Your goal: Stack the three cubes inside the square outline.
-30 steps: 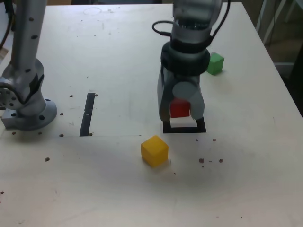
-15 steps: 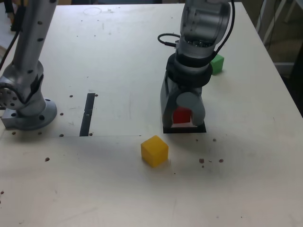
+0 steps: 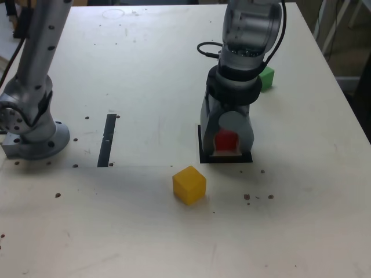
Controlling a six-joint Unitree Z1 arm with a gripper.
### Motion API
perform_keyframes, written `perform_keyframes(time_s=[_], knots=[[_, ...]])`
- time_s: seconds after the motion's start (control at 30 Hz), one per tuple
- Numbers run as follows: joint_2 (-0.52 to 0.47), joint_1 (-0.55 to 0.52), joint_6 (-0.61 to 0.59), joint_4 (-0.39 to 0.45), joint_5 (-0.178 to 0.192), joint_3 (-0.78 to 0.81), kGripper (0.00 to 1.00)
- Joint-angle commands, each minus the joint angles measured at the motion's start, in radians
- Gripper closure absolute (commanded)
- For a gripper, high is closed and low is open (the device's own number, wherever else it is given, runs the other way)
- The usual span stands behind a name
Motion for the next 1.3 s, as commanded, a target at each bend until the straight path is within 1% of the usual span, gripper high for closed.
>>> perform_keyframes(time_s=[0.0, 0.13, 0.2, 0.27, 0.4, 0.5, 0.6, 0.83, 1.0, 1.13, 1.27], knots=[[0.004, 0.006, 0.006, 0.006, -0.002, 0.002, 0.51], [0.004, 0.014, 0.027, 0.014, -0.013, 0.006, 0.25], [0.004, 0.017, 0.037, 0.013, -0.019, 0.006, 0.15], [0.004, 0.017, 0.042, 0.011, -0.023, 0.006, 0.10], [0.004, 0.017, 0.042, 0.009, -0.024, 0.007, 0.03], [-0.003, 0.017, 0.042, 0.012, -0.025, 0.007, 0.01], [-0.038, 0.017, 0.029, 0.018, -0.028, 0.011, 0.01], [-0.195, 0.017, 0.010, 0.030, -0.028, 0.044, 0.01], [-0.289, 0.017, 0.003, 0.094, -0.038, 0.074, 0.01], [-0.342, 0.005, -0.044, 0.131, -0.061, 0.127, 0.01], [-0.382, -0.039, -0.121, 0.134, -0.072, 0.175, 0.02]])
